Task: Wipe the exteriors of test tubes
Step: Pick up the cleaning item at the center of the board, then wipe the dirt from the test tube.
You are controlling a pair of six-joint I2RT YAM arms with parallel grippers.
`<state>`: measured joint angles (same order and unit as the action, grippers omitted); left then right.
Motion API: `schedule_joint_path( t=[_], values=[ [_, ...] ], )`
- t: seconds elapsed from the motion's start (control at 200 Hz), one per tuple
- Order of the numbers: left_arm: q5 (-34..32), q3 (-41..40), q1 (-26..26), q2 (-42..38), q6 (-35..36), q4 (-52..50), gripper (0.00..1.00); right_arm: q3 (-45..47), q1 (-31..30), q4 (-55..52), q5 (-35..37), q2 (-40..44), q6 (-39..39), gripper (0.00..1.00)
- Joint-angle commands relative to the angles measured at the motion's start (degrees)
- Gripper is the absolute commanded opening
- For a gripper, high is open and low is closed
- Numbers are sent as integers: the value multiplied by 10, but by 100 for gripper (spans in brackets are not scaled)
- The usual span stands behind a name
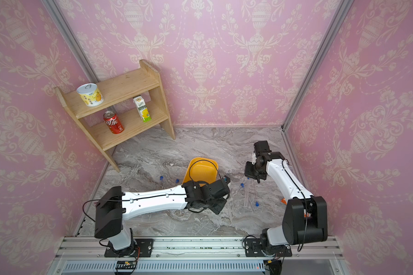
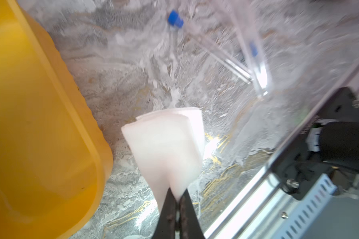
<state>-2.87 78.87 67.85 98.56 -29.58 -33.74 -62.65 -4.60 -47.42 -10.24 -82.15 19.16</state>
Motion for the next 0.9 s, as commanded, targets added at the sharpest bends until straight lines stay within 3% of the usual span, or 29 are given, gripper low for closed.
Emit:
schedule_joint_path(
  t=[0.0, 0.275, 0.475, 0.896],
  values=[
    [46, -25, -37, -50, 28, 67, 0, -12, -22, 25, -71, 3, 35, 9],
    [105, -52, -104, -82, 30, 116, 0, 13, -51, 124, -157, 36, 133, 9],
    [154, -55, -137, -74, 11, 147, 0, 0, -58, 158, -122, 66, 180, 9],
    [194, -3, -148, -17, -10, 138, 0, 12, -70, 200, -118, 90, 204, 9]
  ],
)
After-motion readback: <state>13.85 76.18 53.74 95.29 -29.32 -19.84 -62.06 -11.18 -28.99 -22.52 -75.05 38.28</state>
